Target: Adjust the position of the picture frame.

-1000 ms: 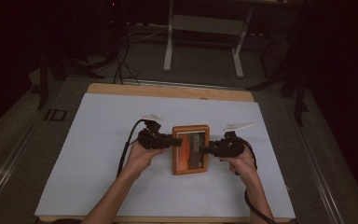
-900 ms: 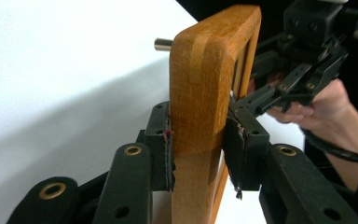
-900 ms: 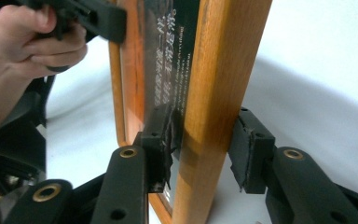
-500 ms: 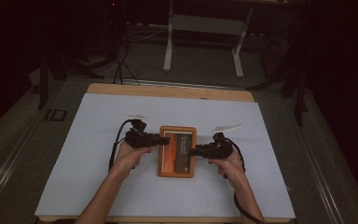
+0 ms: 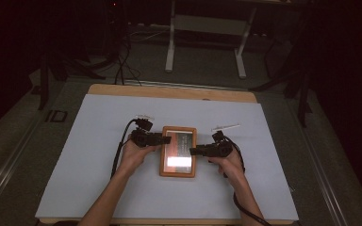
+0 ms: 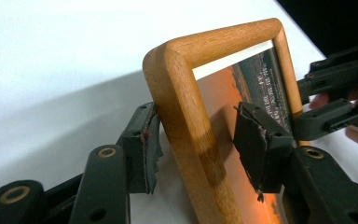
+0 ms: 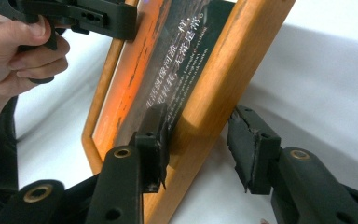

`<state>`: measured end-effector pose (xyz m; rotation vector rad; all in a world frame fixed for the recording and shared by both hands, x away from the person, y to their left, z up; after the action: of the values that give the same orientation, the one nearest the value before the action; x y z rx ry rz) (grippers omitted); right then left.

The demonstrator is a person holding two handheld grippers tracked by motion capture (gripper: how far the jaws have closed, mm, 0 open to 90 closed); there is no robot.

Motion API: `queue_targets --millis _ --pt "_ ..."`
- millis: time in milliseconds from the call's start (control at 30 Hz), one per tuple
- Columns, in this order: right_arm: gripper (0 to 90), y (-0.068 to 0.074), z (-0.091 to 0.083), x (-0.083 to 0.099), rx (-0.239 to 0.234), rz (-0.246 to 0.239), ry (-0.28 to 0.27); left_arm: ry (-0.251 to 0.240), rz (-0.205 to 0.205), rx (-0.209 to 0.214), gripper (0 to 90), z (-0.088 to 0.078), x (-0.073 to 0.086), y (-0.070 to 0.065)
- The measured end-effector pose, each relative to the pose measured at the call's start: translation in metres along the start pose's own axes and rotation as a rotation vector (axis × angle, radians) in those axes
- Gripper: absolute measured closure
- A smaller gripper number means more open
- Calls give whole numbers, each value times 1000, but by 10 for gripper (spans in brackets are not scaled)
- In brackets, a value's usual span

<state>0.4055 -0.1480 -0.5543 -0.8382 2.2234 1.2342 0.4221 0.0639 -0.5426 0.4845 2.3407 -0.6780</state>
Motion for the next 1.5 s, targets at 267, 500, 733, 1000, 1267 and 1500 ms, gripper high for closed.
queue_targets --millis 267,500,733,1000,1267,1500 --pt "546 -10 3 6 -1 54 24 32 -35 51 498 15 0 8" --pt "530 -8 3 5 23 24 35 42 14 29 469 14 2 5" --pt "505 -6 2 4 50 3 42 41 31 -10 449 10 5 1" --pt "479 -2 -6 4 99 -35 49 21 96 -91 449 -2 11 -6" --pt "484 11 -21 -9 262 -168 -17 -37 98 -127 448 -17 16 -6" --pt "525 28 -19 -21 362 -309 4 -70 86 -169 441 -29 24 -5"
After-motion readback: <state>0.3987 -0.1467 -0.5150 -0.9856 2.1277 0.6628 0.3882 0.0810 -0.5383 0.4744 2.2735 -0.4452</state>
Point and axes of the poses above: each handheld gripper's, and its own axes: z roughly forward along the jaws, x roughly out of its underside, y roughly to its left, the point moved 6 cm from there along z, roughly forward along the jaws, and after that the axes turned 9 degrees about -x, right-handed, at the moved point
